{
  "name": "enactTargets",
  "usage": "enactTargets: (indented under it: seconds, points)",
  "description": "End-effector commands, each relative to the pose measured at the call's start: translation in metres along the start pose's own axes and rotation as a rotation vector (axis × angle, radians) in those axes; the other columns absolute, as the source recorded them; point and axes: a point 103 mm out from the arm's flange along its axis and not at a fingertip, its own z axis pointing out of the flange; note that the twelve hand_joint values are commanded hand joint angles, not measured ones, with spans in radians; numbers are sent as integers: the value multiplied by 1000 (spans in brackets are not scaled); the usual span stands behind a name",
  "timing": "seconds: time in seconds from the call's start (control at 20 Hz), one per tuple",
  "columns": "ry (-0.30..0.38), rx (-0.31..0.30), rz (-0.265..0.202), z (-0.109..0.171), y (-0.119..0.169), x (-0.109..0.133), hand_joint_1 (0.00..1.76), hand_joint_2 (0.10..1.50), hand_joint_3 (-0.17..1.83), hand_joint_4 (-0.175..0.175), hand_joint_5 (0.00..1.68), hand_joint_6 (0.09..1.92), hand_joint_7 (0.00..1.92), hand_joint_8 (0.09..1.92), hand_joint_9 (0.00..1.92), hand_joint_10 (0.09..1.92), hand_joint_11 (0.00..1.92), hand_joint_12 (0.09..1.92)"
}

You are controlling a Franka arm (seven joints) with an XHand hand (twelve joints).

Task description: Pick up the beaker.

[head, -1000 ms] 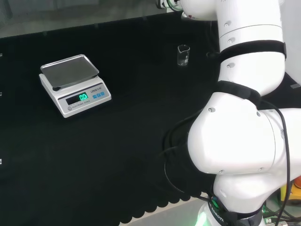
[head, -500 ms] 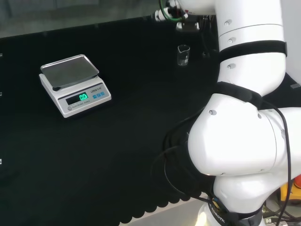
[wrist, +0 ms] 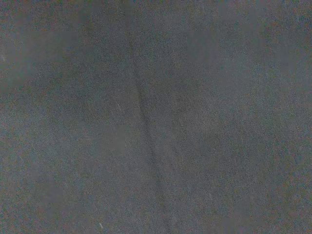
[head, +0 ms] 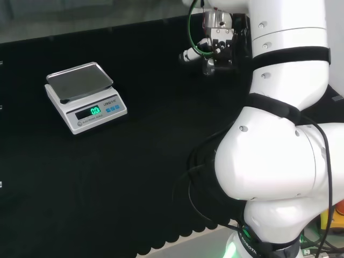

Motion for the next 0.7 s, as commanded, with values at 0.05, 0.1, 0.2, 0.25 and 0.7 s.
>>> enactTargets:
  seconds: [0.05, 0.1, 0.2, 0.25, 0.7]
  points:
    - [27, -6, 27, -7, 26, -35, 57, 982, 165, -68, 56, 87, 0, 321, 0, 495, 0, 1320]
    - [25, -1, 34, -7, 28, -37, 57, 982, 165, -68, 56, 87, 0, 321, 0, 495, 0, 1320]
    - [26, -3, 44, -9, 29, -42, 57, 982, 165, -68, 56, 87, 0, 322, 0, 496, 0, 1322]
    - [23, -8, 47, -12, 28, -42, 57, 983, 165, -68, 56, 87, 0, 322, 0, 496, 0, 1323]
    - [26, -27, 57, -24, 30, -48, 54, 984, 159, -68, 56, 87, 0, 357, 0, 513, 0, 1358]
